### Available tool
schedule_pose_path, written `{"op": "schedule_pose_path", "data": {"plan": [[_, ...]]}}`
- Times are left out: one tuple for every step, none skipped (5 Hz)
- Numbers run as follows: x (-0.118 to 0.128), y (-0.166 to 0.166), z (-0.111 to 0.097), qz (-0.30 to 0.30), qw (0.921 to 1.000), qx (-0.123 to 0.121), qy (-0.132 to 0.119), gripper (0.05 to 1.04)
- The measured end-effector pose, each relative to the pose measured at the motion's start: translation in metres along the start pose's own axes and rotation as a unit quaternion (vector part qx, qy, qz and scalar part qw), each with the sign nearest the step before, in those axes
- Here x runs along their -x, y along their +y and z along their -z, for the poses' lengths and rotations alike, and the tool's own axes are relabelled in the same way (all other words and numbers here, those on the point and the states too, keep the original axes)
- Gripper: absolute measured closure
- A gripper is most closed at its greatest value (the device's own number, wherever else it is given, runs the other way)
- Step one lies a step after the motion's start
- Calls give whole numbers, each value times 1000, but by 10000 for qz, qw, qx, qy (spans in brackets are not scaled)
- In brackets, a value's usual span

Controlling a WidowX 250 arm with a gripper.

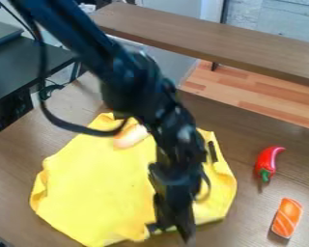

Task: Fold the cloth from the bottom right to the top left

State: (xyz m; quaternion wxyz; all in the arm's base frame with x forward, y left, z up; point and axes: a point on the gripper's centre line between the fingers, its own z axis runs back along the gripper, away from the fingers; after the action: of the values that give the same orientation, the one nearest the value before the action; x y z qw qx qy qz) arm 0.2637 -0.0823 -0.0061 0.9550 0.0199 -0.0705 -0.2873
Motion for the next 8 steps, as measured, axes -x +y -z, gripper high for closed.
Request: {"op": "schedule_pose_path", "data": {"plan": [[-3,23,-12,273,9992,263,146,1024],[-11,53,-10,374,9985,281,285,1024],[-20,75,-5,641,9972,17,383,1024],[-28,102,-2,1013,9926,-350,568,1024],[-28,131,-3,1077,9895,-606,753,1024],[-25,154,-6,1005,9879,-779,889,1024],[-24,174,-16,870,9891,-712,948,1024],[-20,195,-19,771,9886,-665,1109,1024]]}}
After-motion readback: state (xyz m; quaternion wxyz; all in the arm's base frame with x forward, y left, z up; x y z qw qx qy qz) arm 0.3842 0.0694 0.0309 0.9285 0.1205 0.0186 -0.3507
